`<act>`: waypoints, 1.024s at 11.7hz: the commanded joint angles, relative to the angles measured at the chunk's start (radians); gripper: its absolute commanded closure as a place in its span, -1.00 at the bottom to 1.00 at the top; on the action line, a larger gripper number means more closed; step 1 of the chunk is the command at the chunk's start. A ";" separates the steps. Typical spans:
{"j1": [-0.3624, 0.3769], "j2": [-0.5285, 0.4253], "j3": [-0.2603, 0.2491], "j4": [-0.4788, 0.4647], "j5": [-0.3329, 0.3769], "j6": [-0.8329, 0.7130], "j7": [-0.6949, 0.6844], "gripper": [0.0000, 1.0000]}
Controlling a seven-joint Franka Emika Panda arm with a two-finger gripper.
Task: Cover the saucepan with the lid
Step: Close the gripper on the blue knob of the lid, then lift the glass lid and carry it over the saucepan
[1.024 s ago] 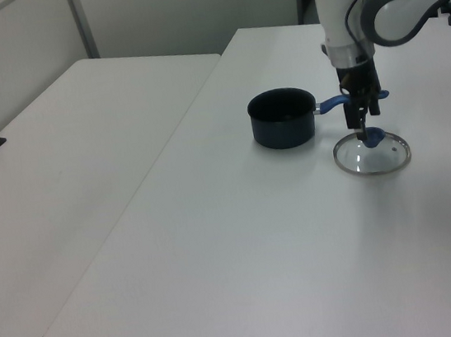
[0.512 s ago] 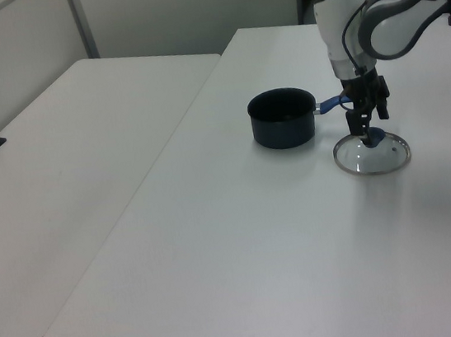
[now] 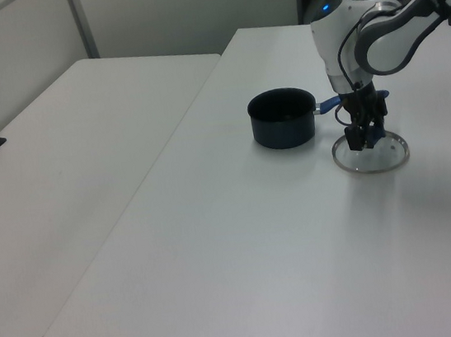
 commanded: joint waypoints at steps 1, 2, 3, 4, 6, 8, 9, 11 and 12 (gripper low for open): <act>0.007 -0.048 0.043 0.039 -0.008 -0.087 -0.119 0.11; 0.006 -0.068 0.086 0.078 -0.008 -0.151 -0.148 0.11; 0.007 -0.085 0.118 0.119 -0.008 -0.199 -0.167 0.11; 0.007 -0.095 0.153 0.165 -0.005 -0.236 -0.206 0.11; 0.009 -0.083 0.168 0.309 0.009 -0.293 -0.251 0.11; -0.016 -0.045 0.152 0.453 0.016 -0.290 -0.311 0.09; -0.067 0.010 0.149 0.553 0.019 -0.290 -0.346 0.09; -0.106 0.155 0.081 0.735 0.010 -0.284 -0.395 0.08; -0.105 0.221 0.038 0.797 0.004 -0.267 -0.403 0.08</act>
